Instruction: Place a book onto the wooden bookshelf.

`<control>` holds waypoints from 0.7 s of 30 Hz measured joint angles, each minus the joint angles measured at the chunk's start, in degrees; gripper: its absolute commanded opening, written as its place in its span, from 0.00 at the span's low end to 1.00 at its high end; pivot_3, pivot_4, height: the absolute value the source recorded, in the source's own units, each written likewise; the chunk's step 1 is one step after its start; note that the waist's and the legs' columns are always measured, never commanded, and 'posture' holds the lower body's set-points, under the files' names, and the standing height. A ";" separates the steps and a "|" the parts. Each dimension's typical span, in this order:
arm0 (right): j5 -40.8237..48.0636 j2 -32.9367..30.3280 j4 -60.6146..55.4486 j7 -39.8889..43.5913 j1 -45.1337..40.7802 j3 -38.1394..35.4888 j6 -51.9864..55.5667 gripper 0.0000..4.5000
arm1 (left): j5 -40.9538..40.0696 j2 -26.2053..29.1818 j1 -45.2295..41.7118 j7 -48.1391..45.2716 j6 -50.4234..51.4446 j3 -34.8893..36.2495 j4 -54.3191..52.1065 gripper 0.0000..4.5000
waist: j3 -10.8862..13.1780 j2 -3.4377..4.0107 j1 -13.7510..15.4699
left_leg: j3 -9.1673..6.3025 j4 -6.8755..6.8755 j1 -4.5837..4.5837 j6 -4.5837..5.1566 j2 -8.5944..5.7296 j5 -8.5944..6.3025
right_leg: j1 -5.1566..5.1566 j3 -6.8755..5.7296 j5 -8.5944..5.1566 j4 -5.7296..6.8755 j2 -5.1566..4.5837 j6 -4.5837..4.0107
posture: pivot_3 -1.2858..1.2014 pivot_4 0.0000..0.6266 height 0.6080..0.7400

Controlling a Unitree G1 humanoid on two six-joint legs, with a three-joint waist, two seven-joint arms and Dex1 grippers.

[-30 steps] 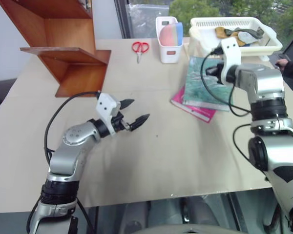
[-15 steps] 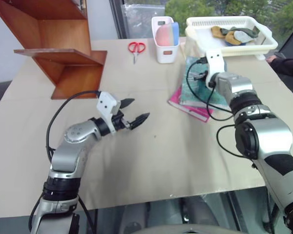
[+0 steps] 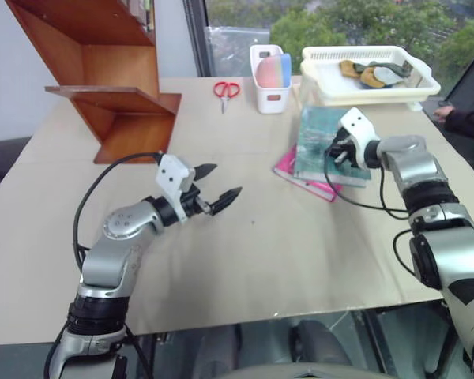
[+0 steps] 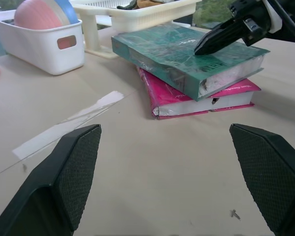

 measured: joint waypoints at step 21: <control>-2.32 8.55 27.41 -28.13 -15.92 -5.78 -10.36 0.02 | -0.10 -0.55 -1.46 -2.93 -1.08 -0.70 0.76 1.00 | 0.42 0.51 -0.95 | 0.54 -0.82 -0.95 0.01 0.03 0.02 | -1.30 0.53 0.08 -0.49 0.11 0.14 | 0.52 0.24 1.00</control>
